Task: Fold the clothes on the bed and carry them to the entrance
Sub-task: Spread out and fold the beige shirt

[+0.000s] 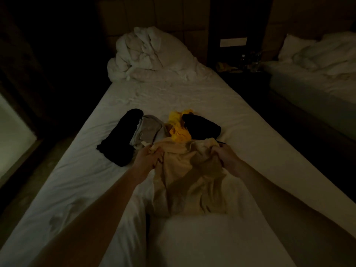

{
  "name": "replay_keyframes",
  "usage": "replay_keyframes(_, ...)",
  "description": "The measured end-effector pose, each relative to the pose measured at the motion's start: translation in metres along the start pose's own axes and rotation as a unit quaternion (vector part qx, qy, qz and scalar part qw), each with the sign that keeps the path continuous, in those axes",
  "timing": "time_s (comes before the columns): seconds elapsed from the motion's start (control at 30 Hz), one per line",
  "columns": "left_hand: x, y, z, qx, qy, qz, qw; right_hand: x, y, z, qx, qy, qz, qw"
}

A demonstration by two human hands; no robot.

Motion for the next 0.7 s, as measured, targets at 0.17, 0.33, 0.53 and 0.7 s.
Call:
replay_keyframes(0.17, -0.023, -0.055, -0.021, -0.037, -0.083, 0.011, 0.996, 0.051, -0.046, -0.004, 0.000, 0.077, -0.071, 0.994)
replay_keyframes(0.33, -0.045, -0.113, -0.043, -0.092, -0.132, 0.051, 0.986, 0.100, -0.093, 0.004, 0.019, 0.097, -0.133, 0.986)
replay_keyframes(0.53, -0.051, -0.180, -0.071, -0.111, -0.174, 0.083, 0.975, 0.135, -0.144, 0.023, 0.033, 0.106, -0.134, 0.985)
replay_keyframes(0.7, -0.046, -0.228, -0.102, -0.118, -0.199, 0.086, 0.969, 0.148, -0.179, 0.049, 0.087, 0.101, -0.144, 0.981)
Point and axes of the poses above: each hand's wrist, its own y-axis towards the middle knuckle, its own z-axis out of the palm, x = y × z, the point moved 1 cm from there along y, towards the middle knuckle, and after that the axes turned 12 degrees about -z, right-handed, at the moved point
